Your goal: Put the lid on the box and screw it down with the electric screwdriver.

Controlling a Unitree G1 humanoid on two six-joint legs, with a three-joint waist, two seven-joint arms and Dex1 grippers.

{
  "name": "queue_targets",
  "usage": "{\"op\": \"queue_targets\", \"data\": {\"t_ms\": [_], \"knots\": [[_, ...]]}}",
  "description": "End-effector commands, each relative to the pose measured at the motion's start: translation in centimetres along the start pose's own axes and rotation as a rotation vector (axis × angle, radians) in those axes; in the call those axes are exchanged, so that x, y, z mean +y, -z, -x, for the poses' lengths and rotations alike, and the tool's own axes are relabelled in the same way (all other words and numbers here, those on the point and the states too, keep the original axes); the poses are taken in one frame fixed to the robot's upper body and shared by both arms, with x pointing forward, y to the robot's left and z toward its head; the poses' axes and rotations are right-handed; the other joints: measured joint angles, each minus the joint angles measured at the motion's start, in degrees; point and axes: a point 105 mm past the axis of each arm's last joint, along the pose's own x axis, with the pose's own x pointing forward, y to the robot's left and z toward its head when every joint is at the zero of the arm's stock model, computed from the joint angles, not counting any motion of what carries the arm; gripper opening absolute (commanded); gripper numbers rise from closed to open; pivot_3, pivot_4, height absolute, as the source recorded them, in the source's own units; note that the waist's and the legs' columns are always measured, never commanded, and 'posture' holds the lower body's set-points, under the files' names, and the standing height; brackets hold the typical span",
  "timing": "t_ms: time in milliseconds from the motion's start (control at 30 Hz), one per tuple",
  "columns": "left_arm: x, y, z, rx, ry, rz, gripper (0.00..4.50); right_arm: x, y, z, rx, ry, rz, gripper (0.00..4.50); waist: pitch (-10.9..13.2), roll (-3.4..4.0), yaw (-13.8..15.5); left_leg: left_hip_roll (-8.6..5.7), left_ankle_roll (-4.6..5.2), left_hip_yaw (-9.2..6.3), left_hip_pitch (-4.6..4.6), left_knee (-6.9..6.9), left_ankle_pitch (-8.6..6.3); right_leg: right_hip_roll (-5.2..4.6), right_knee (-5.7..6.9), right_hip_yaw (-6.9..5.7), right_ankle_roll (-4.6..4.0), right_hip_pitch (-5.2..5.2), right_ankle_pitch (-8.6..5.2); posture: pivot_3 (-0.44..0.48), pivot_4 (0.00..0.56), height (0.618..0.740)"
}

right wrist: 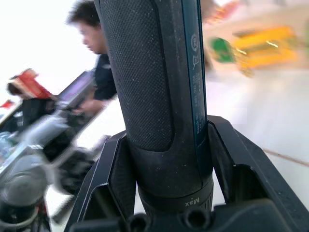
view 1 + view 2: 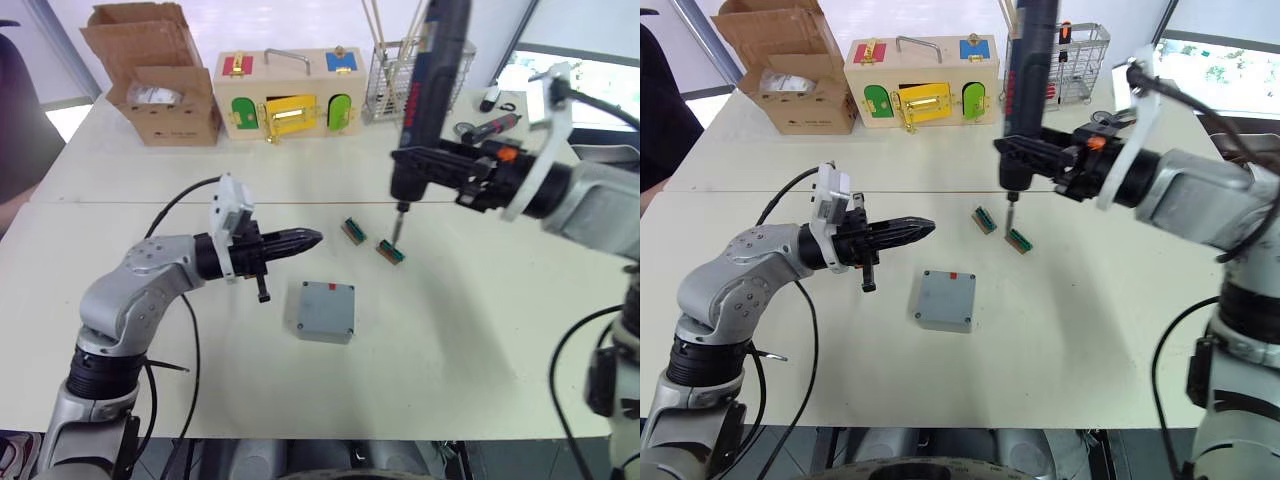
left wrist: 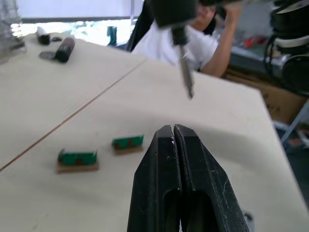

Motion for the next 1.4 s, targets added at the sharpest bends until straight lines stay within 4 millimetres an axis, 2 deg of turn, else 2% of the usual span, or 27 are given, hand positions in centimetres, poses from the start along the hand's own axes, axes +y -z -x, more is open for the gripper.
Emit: {"op": "queue_targets", "data": {"t_ms": [33,133,267,433,533,767,933,1000,1167,1233,1300,1400], "knots": [[-3.2,-1.3,-1.5,-0.013,0.152,-0.067,0.0,-2.7,1.8,3.7,0.24,0.145,-0.015,1.89,0.02,0.0,0.31,-0.03,0.01,0.03,-0.03,0.0,0.0,-0.03,-0.01,0.0,0.0,-0.01,0.0,0.0,0.15,0.74],[-4.8,-1.3,-2.2,0.006,0.224,-0.11,0.0,-4.7,4.2,6.3,0.44,0.252,-0.133,1.89,0.06,-0.02,0.36,-0.03,0.1,0.12,-0.02,0.0,-0.06,-0.02,-0.07,0.07,0.0,0.0,0.0,0.0,0.15,0.74],[-5.8,-0.2,-3.3,0.055,0.26,-0.166,0.0,-7.8,6.5,7.8,0.535,0.38,-0.309,1.89,0.09,0.03,-0.27,0.02,0.12,0.24,0.18,0.05,-0.05,0.11,0.13,0.26,-0.02,0.04,0.02,0.0,0.15,0.74],[-6.6,2.8,-3.7,0.148,0.27,-0.222,0.0,-9.9,9.5,8.3,0.61,0.443,-0.47,1.89,0.13,0.14,-0.22,0.04,0.13,0.31,0.2,0.02,-0.06,0.18,0.16,0.33,-0.01,-0.01,0.01,0.0,0.15,0.74],[-6.7,3.2,-3.7,0.138,0.246,-0.207,0.0,-10.5,10.9,8.1,0.649,0.46,-0.521,1.89,0.15,0.15,-0.07,0.05,0.15,0.32,0.12,0.02,-0.07,0.16,0.14,0.33,-0.01,-0.08,0.01,0.0,0.15,0.74],[-7.1,3.4,-3.6,0.157,0.214,-0.229,0.0,-11.6,12.5,7.8,0.731,0.516,-0.535,1.89,0.16,0.18,0.12,0.03,0.15,0.32,0.08,0.09,-0.07,0.13,0.15,0.33,0.0,-0.11,0.02,0.0,0.15,0.74],[-6.9,3.5,-3.3,0.171,0.192,-0.235,0.0,-12.7,12.9,7.7,0.743,0.576,-0.536,1.89,0.15,0.19,0.08,0.03,0.15,0.32,0.09,0.09,-0.07,0.14,0.17,0.33,0.01,-0.1,0.02,0.0,0.15,0.74],[-6.7,3.4,-3.0,0.175,0.186,-0.232,0.0,-12.7,13.0,7.7,0.75,0.576,-0.533,2.83,0.15,0.19,0.13,0.03,0.15,0.31,0.08,0.1,-0.07,0.14,0.17,0.32,0.02,-0.1,0.02,0.0,0.15,0.74],[-5.6,3.5,-1.2,0.224,0.156,-0.208,0.0,-12.8,13.3,7.6,0.754,0.578,-0.511,4.23,0.14,0.19,0.03,0.03,0.15,0.31,0.11,0.11,-0.07,0.15,0.18,0.32,0.02,-0.08,0.03,0.0,0.15,0.74],[-4.6,3.1,0.0,0.231,0.11,-0.184,0.0,-12.8,12.9,7.5,0.737,0.576,-0.478,4.46,0.15,0.19,0.1,0.03,0.15,0.31,0.1,0.12,-0.07,0.14,0.19,0.31,0.02,-0.08,0.03,0.0,0.15,0.74],[-3.2,2.3,1.3,0.223,0.041,-0.175,0.0,-13.3,11.5,7.4,0.681,0.586,-0.384,4.46,0.14,0.19,0.15,0.03,0.15,0.29,0.1,0.14,-0.07,0.13,0.19,0.3,0.02,-0.07,0.03,0.0,0.15,0.74],[0.2,0.3,3.7,0.159,-0.131,-0.154,0.0,-13.5,7.0,5.9,0.485,0.544,-0.186,4.46,0.15,0.22,-0.08,0.02,0.15,0.31,0.1,0.15,-0.07,0.13,0.24,0.3,0.03,-0.11,0.03,0.0,0.15,0.74]]}}
